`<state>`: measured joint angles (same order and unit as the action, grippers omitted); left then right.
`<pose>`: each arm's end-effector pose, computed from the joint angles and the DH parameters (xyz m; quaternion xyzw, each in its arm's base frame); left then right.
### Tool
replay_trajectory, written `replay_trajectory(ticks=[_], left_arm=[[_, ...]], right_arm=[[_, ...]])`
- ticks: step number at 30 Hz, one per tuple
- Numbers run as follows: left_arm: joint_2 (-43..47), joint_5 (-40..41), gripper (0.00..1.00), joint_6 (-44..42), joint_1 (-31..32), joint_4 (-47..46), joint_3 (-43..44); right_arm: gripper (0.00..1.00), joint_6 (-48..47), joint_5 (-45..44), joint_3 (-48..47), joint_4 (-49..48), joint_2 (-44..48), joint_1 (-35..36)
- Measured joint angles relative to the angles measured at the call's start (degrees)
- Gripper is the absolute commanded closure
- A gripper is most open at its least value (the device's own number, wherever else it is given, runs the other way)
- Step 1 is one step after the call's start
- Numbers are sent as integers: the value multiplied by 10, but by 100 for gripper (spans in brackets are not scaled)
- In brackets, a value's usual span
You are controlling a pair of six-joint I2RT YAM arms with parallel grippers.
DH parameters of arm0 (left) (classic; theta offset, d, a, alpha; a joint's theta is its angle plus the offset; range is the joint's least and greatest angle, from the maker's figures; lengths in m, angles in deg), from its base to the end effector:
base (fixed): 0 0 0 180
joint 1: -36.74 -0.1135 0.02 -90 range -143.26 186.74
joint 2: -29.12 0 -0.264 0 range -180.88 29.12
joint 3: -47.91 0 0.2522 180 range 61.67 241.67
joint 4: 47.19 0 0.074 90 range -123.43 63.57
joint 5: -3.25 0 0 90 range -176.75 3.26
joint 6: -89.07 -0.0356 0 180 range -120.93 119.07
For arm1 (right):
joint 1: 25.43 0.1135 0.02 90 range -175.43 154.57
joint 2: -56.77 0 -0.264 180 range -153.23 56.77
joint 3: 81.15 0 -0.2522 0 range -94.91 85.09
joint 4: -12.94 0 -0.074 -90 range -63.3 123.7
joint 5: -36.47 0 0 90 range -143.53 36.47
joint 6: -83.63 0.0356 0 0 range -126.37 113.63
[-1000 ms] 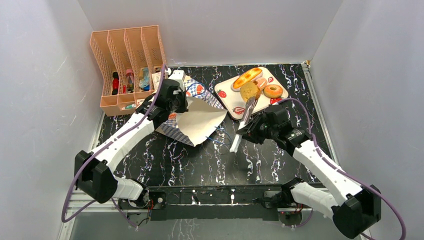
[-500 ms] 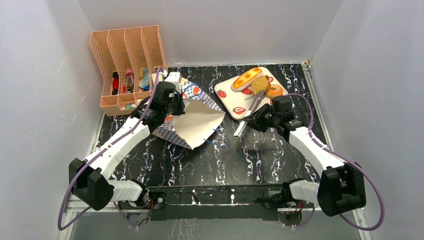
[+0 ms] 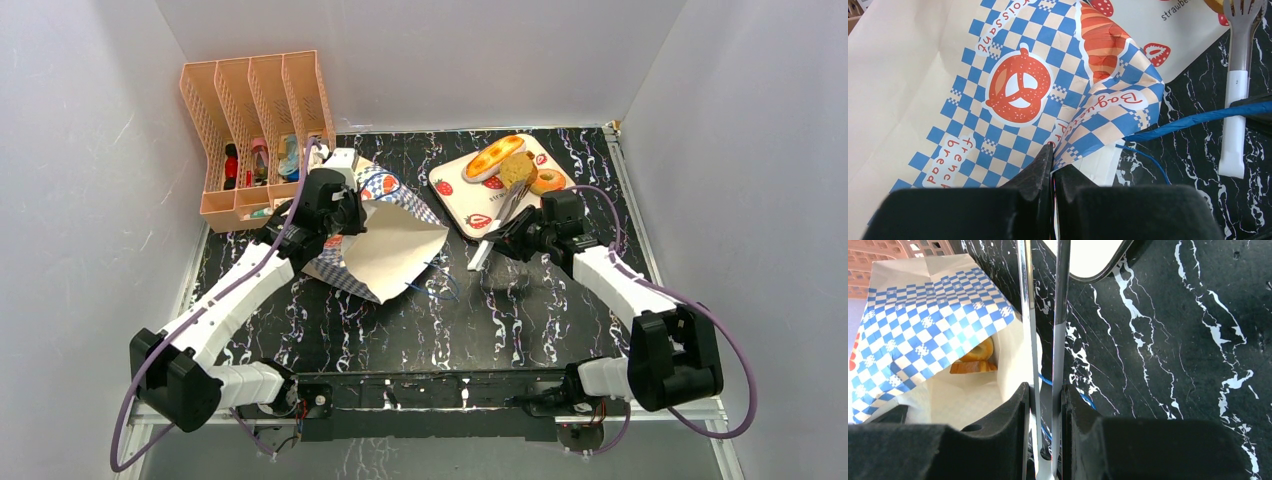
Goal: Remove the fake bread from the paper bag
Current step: Place the fake bread in the container.
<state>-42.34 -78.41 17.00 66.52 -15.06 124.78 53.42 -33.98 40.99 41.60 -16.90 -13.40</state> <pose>0.2497 -0.1369 0.3385 0.0497 0.8485 -0.1550 0.5035 0.2569 0.0669 0.2228 0.3078 0.8575 0.3505 0.2170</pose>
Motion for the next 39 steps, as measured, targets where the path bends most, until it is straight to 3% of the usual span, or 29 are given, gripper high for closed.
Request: replay_trajectory(ticks=[6, 9, 13, 25, 39], left_arm=[[33, -2, 100, -8, 0, 6, -14], [33, -2, 100, -12, 0, 13, -14], [33, -2, 100, -12, 0, 14, -14], [33, -4, 100, -11, 0, 16, -9], [35, -4, 100, -10, 0, 23, -8]], right_arm=[[98, -7, 4, 1, -19, -28, -11], [73, -12, 31, 16, -44, -36, -42], [64, -14, 71, 28, -55, -74, -61], [61, -21, 104, 54, -51, -53, -61], [65, -29, 100, 64, 0, 40, -61]])
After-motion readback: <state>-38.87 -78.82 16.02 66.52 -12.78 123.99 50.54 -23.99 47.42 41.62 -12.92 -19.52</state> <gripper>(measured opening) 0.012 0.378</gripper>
